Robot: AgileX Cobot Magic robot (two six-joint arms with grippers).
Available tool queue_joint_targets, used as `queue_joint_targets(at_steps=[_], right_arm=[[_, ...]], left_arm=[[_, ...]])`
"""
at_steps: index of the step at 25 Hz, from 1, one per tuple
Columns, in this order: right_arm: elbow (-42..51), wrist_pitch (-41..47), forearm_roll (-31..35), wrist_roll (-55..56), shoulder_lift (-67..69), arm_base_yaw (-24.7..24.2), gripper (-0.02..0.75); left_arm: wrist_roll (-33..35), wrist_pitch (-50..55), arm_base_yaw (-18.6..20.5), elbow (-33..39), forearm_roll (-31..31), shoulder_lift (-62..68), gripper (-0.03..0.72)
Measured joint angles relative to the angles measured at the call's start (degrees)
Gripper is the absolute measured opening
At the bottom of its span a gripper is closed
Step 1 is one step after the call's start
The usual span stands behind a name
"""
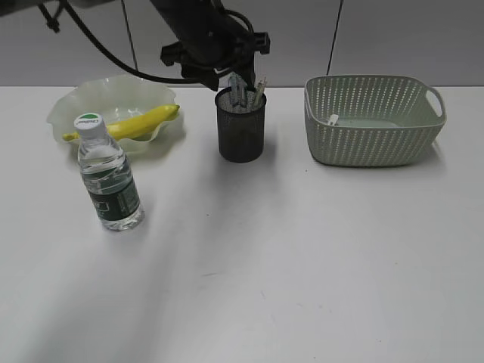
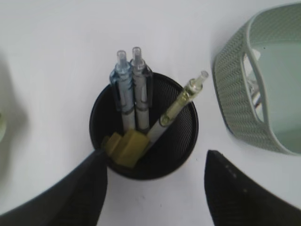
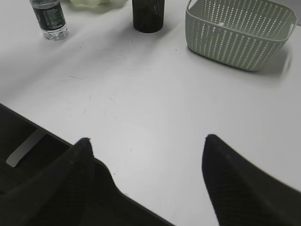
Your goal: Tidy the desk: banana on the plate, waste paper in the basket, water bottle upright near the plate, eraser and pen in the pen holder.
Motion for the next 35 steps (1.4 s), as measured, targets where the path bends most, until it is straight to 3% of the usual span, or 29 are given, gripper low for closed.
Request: queue_joint_targets(at_steps=[9, 16, 24, 35], right_arm=[[0.00, 0.00, 0.00, 0.00, 0.00, 0.00, 0.564], [0.00, 0.00, 0.00, 0.00, 0.00, 0.00, 0.564], [0.00, 0.00, 0.00, 0.00, 0.00, 0.00, 0.564], [0.00, 0.00, 0.00, 0.00, 0.00, 0.00, 0.564]], left_arm=[[0.25, 14.70, -1.18, 0.19, 10.32, -11.70, 0.466], [0.46, 14.77, -7.46, 7.38, 11.75, -24.77, 0.445], [0.52, 14.82, -13.63, 30.57, 12.06, -42.15, 0.440], [0.57, 15.09, -14.04, 62.28, 12.23, -79.20, 0.440]])
